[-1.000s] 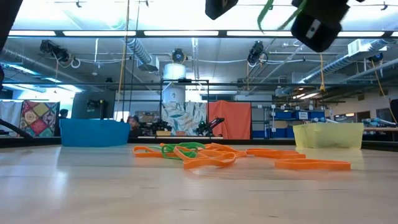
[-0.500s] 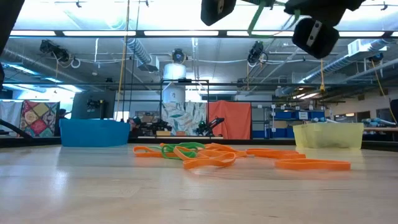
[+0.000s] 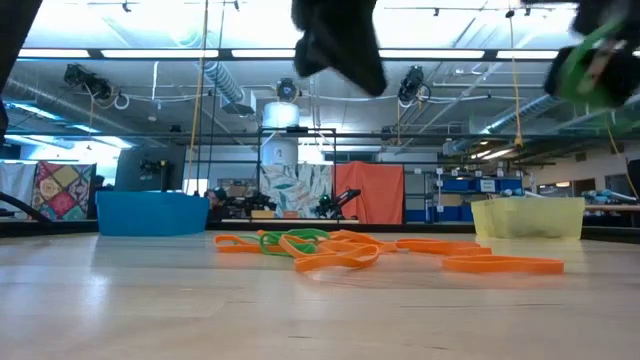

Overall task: Sort rubber bands into baskets
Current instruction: Put the green rubber band into the red bin

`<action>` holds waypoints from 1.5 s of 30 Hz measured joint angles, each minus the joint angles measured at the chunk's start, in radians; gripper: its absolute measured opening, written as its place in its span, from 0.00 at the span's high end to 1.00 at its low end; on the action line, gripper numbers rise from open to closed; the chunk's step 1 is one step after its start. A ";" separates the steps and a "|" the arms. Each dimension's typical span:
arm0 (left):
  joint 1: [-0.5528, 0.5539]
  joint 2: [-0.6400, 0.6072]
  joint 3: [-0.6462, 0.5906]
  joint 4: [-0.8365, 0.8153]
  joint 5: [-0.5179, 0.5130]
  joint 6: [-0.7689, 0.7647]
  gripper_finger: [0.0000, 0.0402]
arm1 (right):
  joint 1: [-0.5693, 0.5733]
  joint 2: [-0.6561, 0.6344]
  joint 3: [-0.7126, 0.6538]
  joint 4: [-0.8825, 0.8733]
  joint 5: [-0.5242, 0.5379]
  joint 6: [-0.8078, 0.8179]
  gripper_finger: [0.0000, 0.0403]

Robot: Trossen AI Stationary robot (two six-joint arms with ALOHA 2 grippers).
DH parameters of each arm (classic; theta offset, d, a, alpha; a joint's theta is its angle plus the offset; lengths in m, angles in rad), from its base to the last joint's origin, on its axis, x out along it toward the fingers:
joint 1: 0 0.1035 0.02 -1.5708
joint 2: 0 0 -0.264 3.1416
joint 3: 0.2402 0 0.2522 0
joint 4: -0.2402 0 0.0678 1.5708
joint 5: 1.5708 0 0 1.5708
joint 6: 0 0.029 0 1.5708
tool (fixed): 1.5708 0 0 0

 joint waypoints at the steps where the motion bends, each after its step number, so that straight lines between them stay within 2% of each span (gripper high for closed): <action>1: 0.000 0.000 -0.018 0.001 0.012 -0.017 0.87 | 0.011 -0.016 0.000 -0.009 -0.019 0.011 1.00; 5: 0.000 0.000 -0.074 0.005 0.058 -0.090 0.88 | 0.061 -0.097 0.000 -0.134 -0.081 0.074 1.00; 13: -0.008 0.000 -0.167 0.135 0.085 -0.177 0.89 | 0.162 -0.229 0.000 -0.568 -0.190 0.231 0.99; 18: -0.012 0.001 -0.190 0.194 0.092 -0.199 0.89 | 0.202 -0.230 0.000 -0.712 -0.187 0.285 0.98; 23: -0.004 0.001 -0.193 0.139 0.086 -0.230 0.89 | 0.216 -0.206 0.000 -0.823 -0.161 0.384 0.94; 29: 0.043 0.001 -0.227 0.061 0.003 -0.290 0.85 | 0.229 -0.199 0.000 -0.840 -0.112 0.443 0.76; 31: 0.073 0.001 -0.253 0.040 0.012 -0.307 0.83 | 0.232 -0.199 0.000 -0.837 -0.084 0.474 0.70; 35: 0.110 0.001 -0.315 0.063 0.095 -0.309 0.76 | 0.237 -0.199 0.000 -0.833 -0.062 0.550 0.61; 40: 0.110 0.001 -0.373 0.071 0.146 -0.302 0.70 | 0.261 -0.199 0.000 -0.789 -0.045 0.607 0.58; 45: 0.107 0.001 -0.403 0.076 0.158 -0.279 0.69 | 0.275 -0.208 0.000 -0.615 0.032 0.613 0.58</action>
